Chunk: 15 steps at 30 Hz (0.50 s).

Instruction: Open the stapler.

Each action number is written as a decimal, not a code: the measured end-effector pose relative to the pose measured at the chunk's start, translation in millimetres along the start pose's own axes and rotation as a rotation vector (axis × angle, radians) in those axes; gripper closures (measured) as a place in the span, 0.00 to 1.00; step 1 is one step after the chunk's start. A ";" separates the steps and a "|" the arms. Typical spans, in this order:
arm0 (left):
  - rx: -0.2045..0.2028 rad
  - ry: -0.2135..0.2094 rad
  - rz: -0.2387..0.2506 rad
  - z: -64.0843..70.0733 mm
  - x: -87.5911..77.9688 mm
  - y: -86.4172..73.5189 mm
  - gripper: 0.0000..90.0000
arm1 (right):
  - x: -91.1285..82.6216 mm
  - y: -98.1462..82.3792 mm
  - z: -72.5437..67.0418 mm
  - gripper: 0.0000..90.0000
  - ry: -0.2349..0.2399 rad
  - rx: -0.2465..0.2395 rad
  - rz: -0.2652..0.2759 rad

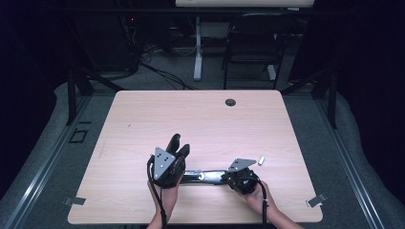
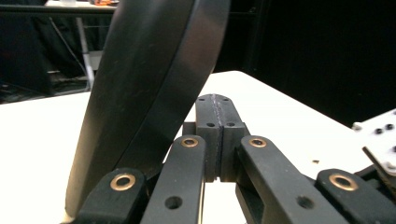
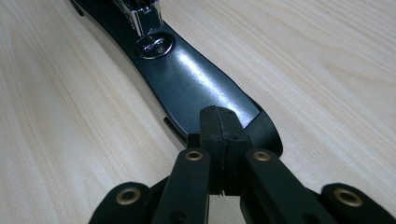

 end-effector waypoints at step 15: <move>0.030 0.041 -0.008 -16.4 -14.4 0.4 1.00 | -0.3 -0.1 0.5 1.00 0.001 -0.004 -0.011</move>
Point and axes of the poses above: each handheld gripper's, and its own axes: x roughly forward along the jaws, y roughly out of its top, z roughly to its right, the point moved 10 cm from there along x, roughly forward along the jaws, and after that the axes turned 11 degrees about x, right-handed, at the moved point
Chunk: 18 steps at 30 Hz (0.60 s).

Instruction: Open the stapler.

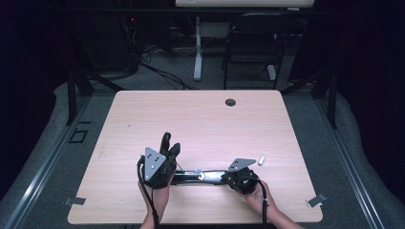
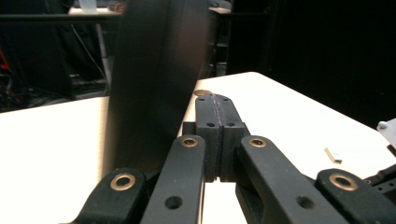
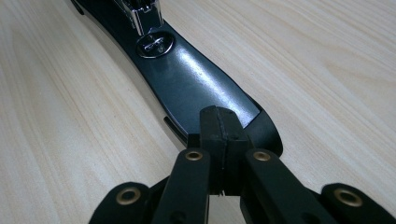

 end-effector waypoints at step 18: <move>0.017 0.050 -0.017 -14.4 -7.2 -8.7 1.00 | -0.2 -0.1 0.2 1.00 -0.006 -0.006 -0.005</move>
Point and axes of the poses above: each handheld gripper's, and its own axes: x roughly forward along the jaws, y roughly out of its top, z roughly to its right, the point moved 10 cm from there along x, roughly forward along the jaws, and after that the axes turned 11 degrees about x, right-handed, at the moved point
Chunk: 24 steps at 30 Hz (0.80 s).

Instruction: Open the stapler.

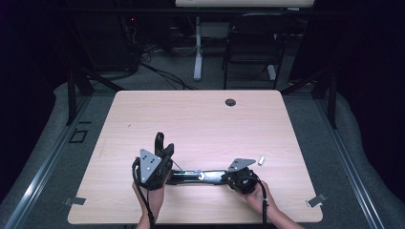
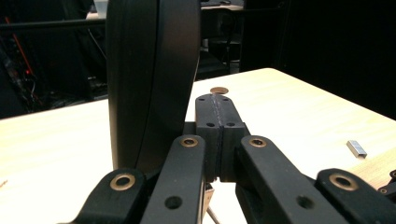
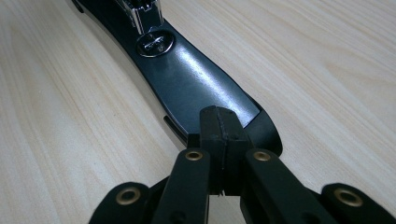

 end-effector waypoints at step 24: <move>-0.036 0.007 -0.002 -13.6 -8.3 -8.1 1.00 | -0.6 -0.3 0.2 1.00 0.007 -0.001 -0.012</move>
Point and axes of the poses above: each handheld gripper's, and its own axes: x roughly forward along the jaws, y roughly out of its top, z roughly to its right, the point moved 10 cm from there along x, roughly forward along the jaws, and after that the axes turned 11 degrees about x, right-handed, at the moved point
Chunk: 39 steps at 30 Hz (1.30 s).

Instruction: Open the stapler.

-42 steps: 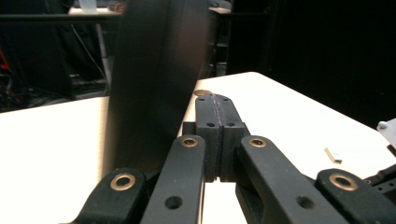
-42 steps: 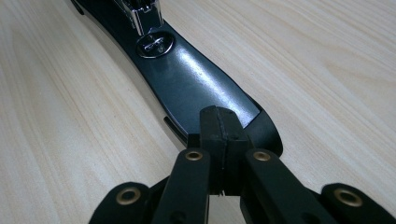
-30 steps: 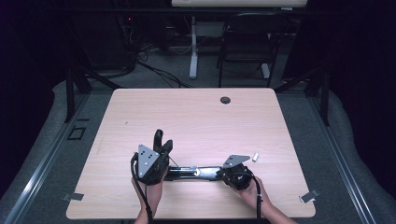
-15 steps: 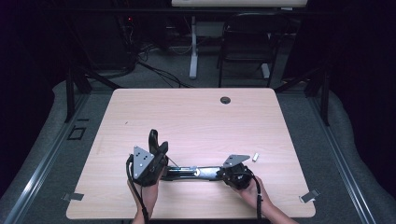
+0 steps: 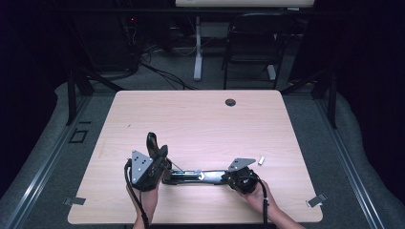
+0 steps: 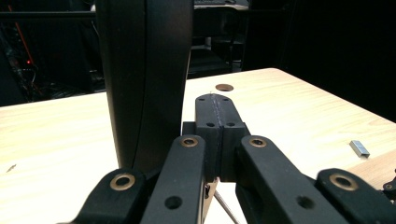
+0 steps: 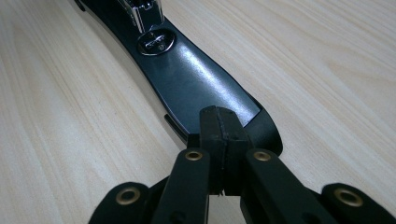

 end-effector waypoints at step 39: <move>0.005 0.049 -0.015 -9.1 -7.4 -12.6 1.00 | 0.0 0.0 -0.5 1.00 -0.007 -0.004 -0.002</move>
Point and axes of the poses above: each handheld gripper's, and its own axes: x roughly forward along the jaws, y roughly out of its top, z roughly to its right, the point moved 10 cm from there along x, roughly forward along the jaws, and after that the axes turned 11 degrees about x, right-handed, at the moved point
